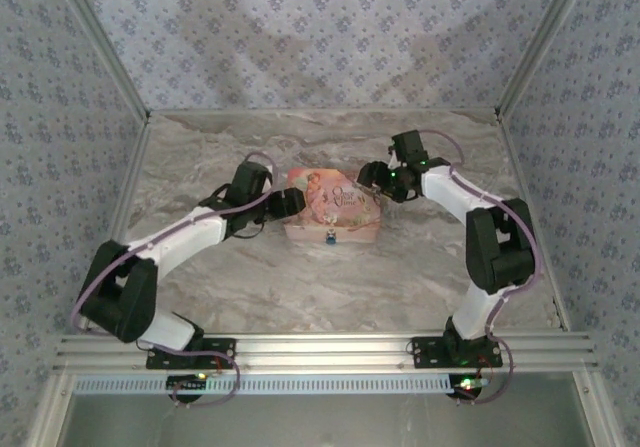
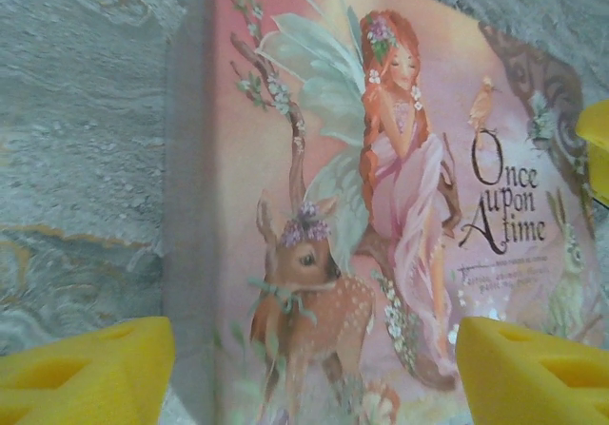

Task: Unlock a padlock with a key

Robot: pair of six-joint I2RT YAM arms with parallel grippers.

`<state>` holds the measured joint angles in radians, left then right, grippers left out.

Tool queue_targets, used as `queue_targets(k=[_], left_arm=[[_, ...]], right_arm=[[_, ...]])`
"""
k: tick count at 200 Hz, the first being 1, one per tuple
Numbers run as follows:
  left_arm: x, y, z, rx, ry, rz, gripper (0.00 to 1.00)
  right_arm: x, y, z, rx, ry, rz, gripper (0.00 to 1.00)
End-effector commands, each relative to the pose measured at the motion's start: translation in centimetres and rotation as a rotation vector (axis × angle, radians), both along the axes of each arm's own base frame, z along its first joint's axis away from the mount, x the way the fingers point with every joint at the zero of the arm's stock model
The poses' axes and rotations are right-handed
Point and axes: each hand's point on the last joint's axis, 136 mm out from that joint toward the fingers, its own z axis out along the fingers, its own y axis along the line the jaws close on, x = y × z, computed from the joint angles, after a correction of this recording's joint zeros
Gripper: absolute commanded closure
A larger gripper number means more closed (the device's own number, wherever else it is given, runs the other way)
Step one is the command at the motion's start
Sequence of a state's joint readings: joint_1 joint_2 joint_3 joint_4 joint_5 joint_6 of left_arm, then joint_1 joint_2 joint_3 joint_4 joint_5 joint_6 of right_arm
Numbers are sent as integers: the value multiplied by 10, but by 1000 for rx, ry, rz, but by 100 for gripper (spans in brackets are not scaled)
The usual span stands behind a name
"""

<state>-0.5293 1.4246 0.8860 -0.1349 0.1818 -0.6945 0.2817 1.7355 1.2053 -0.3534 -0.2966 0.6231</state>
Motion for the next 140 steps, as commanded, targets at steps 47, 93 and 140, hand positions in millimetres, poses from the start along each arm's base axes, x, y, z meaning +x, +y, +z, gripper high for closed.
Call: queue_targets(k=[47, 93, 140], left_arm=[[-39, 45, 7, 61, 25, 103, 25], [-76, 77, -15, 82, 93, 201, 32], [-90, 92, -31, 96, 147, 279, 46]], right_arm=[[-24, -20, 42, -84, -66, 39, 29], [-76, -6, 49, -110, -109, 146, 34], [-127, 6, 50, -129, -143, 219, 35]])
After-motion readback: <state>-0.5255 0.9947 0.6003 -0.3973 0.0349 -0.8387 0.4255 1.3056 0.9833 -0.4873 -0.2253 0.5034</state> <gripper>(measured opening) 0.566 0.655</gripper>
